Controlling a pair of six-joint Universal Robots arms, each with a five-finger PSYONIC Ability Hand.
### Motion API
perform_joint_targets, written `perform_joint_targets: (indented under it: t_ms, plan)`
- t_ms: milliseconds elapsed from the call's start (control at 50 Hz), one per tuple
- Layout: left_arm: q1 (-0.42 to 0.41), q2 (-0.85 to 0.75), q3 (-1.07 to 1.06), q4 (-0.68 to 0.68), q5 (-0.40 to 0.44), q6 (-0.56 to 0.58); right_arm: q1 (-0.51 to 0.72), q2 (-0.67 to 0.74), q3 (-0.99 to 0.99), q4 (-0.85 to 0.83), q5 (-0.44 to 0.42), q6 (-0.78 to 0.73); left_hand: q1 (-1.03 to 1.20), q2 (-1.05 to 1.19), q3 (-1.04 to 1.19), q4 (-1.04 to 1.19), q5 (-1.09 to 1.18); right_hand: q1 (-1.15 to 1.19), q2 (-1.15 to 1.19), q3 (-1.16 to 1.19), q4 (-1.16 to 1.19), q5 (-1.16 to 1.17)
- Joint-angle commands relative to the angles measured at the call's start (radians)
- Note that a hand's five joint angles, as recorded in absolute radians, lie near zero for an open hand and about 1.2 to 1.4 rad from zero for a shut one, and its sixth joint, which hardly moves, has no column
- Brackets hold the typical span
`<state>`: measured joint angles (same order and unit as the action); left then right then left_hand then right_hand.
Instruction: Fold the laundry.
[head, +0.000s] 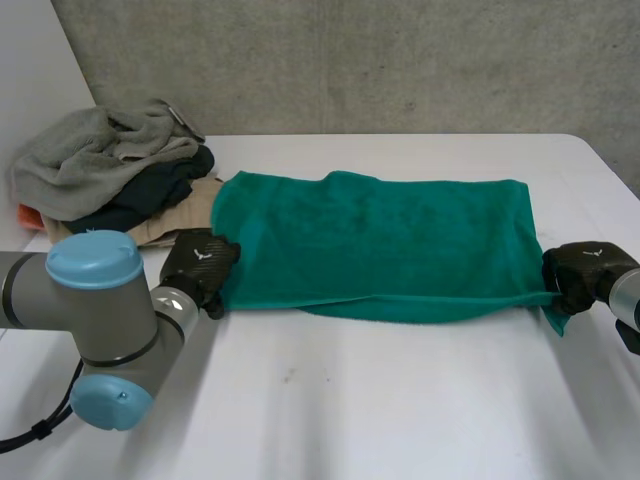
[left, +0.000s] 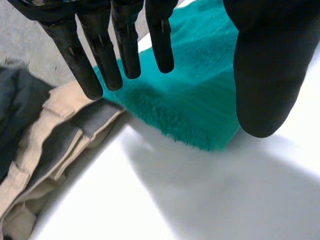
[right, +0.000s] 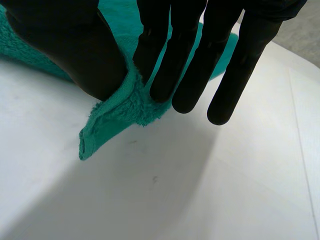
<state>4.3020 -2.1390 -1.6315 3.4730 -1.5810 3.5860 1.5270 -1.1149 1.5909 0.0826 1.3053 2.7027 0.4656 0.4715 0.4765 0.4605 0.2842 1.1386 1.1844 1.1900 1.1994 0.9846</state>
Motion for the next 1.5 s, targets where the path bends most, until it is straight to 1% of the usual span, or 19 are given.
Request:
perform_joint_targets:
  t_ms: [20, 140, 300, 440, 520, 600, 680, 720, 780, 840, 920, 940, 980, 1080, 1120, 1180, 1260, 1360, 1500]
  plan:
    - [0.038, -0.013, 0.002, -0.005, 0.004, -0.004, -0.007, 0.001, -0.008, -0.004, 0.006, -0.011, 0.056, 0.050, 0.045, 0.061, 0.063, 0.258, 0.212, 0.206, 0.197, 0.237]
    - [0.051, -0.013, -0.008, -0.003, 0.032, -0.003, -0.005, 0.001, -0.002, -0.006, 0.006, -0.020, 0.068, 0.062, 0.057, 0.073, 0.075, 0.258, 0.212, 0.206, 0.197, 0.237]
    - [0.088, -0.024, 0.007, -0.012, 0.148, -0.012, 0.002, 0.001, 0.001, -0.007, 0.006, -0.020, 0.133, 0.127, 0.122, 0.138, 0.139, 0.258, 0.212, 0.206, 0.197, 0.237]
    - [0.079, -0.051, 0.050, -0.012, 0.154, -0.013, 0.002, 0.001, 0.003, -0.007, 0.006, -0.021, 0.206, 0.200, 0.195, 0.211, 0.213, 0.258, 0.212, 0.206, 0.197, 0.237]
    - [0.071, -0.094, 0.097, -0.022, 0.154, -0.021, 0.001, 0.001, 0.003, -0.007, 0.008, -0.021, 0.346, 0.341, 0.336, 0.352, 0.353, 0.258, 0.212, 0.206, 0.197, 0.237]
    - [0.068, -0.133, 0.153, -0.035, 0.151, -0.038, -0.001, 0.000, 0.003, -0.007, 0.012, -0.027, 0.929, 0.923, 0.918, 0.934, 0.936, 0.258, 0.212, 0.206, 0.197, 0.237]
    - [0.067, -0.122, 0.174, -0.051, 0.131, -0.042, -0.005, -0.045, 0.006, -0.006, 0.023, -0.044, 0.931, 0.925, 0.920, 0.936, 0.938, 0.258, 0.212, 0.206, 0.197, 0.237]
    - [0.065, -0.037, 0.154, -0.058, 0.116, -0.049, -0.007, -0.081, 0.012, -0.004, 0.029, -0.066, 0.931, 0.925, 0.920, 0.936, 0.938, 0.258, 0.212, 0.206, 0.197, 0.237]
    - [0.062, 0.158, 0.092, -0.074, 0.104, -0.053, -0.007, -0.169, 0.020, 0.012, 0.037, -0.141, 0.931, 0.925, 0.920, 0.936, 0.938, 0.258, 0.212, 0.206, 0.197, 0.237]
    - [0.062, 0.282, 0.049, -0.094, 0.104, -0.047, -0.007, -0.278, 0.026, 0.043, 0.040, -0.237, 0.931, 0.925, 0.920, 0.936, 0.938, 0.258, 0.212, 0.206, 0.197, 0.237]
    - [0.051, 0.467, -0.002, -0.175, 0.104, -0.038, -0.007, -0.425, 0.018, 0.120, 0.040, -0.359, 0.931, 0.925, 0.920, 0.936, 0.938, 0.258, 0.212, 0.206, 0.197, 0.237]
    - [0.050, 0.525, -0.014, -0.227, 0.105, -0.032, -0.007, -0.453, 0.015, 0.137, 0.040, -0.378, 0.931, 0.925, 0.920, 0.936, 0.938, 0.258, 0.212, 0.206, 0.197, 0.237]
    - [0.050, 0.571, -0.021, -0.291, 0.107, -0.020, -0.008, -0.529, 0.006, 0.198, 0.040, -0.438, 0.931, 0.925, 0.920, 0.936, 0.938, 0.258, 0.212, 0.206, 0.197, 0.237]
    - [0.045, 0.623, -0.030, -0.480, 0.102, 0.071, -0.030, -0.620, 0.000, 0.336, 0.038, -0.546, 0.931, 0.925, 0.920, 0.936, 0.938, 0.258, 0.212, 0.206, 0.197, 0.237]
    - [0.039, 0.628, -0.057, -0.548, 0.101, 0.115, -0.041, -0.615, 0.014, 0.374, 0.040, -0.581, 0.931, 0.925, 0.920, 0.936, 0.938, 0.258, 0.212, 0.206, 0.197, 0.237]
    - [0.016, 0.619, -0.094, -0.568, 0.110, 0.145, -0.039, -0.594, 0.034, 0.378, 0.037, -0.600, 0.931, 0.925, 0.920, 0.936, 0.938, 0.258, 0.212, 0.206, 0.197, 0.237]
    - [0.007, 0.542, -0.103, -0.500, 0.107, 0.149, -0.041, -0.475, 0.043, 0.362, 0.037, -0.604, 0.931, 0.925, 0.920, 0.936, 0.938, 0.258, 0.212, 0.206, 0.197, 0.237]
    - [0.002, 0.378, -0.059, -0.408, 0.102, 0.155, -0.039, -0.323, 0.029, 0.254, 0.041, -0.598, 0.931, 0.925, 0.920, 0.936, 0.938, 0.258, 0.212, 0.206, 0.197, 0.237]
    - [-0.016, 0.151, 0.119, -0.312, 0.099, 0.158, -0.031, -0.146, -0.052, 0.088, 0.107, -0.597, 0.931, 0.925, 0.920, 0.936, 0.938, 0.258, 0.212, 0.206, 0.197, 0.237]
